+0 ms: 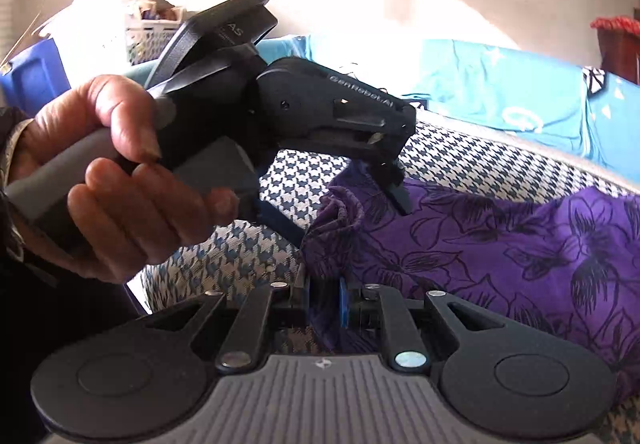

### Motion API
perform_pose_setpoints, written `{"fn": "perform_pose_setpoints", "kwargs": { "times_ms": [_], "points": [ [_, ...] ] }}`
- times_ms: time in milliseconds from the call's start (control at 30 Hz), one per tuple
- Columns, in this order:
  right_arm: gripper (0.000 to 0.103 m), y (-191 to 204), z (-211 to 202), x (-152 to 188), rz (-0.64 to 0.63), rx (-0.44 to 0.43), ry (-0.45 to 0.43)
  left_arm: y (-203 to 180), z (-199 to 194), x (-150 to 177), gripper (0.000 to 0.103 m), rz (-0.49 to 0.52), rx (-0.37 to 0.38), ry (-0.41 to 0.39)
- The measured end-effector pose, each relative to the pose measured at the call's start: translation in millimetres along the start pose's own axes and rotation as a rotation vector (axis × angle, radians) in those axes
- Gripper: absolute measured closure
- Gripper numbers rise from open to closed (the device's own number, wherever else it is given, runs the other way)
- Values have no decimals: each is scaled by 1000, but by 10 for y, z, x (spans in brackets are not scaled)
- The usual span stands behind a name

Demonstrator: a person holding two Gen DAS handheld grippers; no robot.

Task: Fold clothes
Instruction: 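Grasp the top's folded edge with the left tool while the right tool grasps beside it, then lift the purple top off the cushion with both tools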

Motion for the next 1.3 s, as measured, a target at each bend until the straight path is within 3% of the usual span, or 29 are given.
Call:
{"fn": "perform_pose_setpoints", "kwargs": {
  "times_ms": [100,167,233,367,467,700,833,1000,1067,1167,1300],
  "points": [
    [89,4,33,9,-9,29,18,-55,17,-16,49,15,-19,8],
    [88,13,76,30,-28,62,31,-95,-10,16,51,26,-16,0],
    [86,22,118,51,-48,94,43,-117,-47,42,52,36,-4,-7],
    [67,79,156,93,-104,156,42,-149,-23,96,52,38,-16,-10],
    [59,129,210,131,-146,199,46,-178,-9,99,52,42,-14,-12],
    [56,264,379,212,-265,264,60,-267,32,289,52,42,-9,-10],
    [52,271,435,195,-294,298,42,-288,179,233,52,26,-2,-10],
    [55,183,492,152,-275,326,29,-218,116,306,52,19,-10,-10],
    [81,155,500,140,-269,331,24,-190,124,299,48,11,-23,-12],
    [87,123,473,137,-269,341,16,-115,128,264,39,-16,-80,-29],
    [88,88,425,136,-276,346,3,-72,122,196,37,-38,-80,-55]
  ]
}}
Point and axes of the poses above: each gripper's, at about its wrist camera, not at the fingertips, and z roughly the way its jaws point, y to its left, x to its underside, the point moved 6 cm from there along z, roughly the way its jaws point, and after that the axes turned 13 degrees about y, right-handed, at the moved point
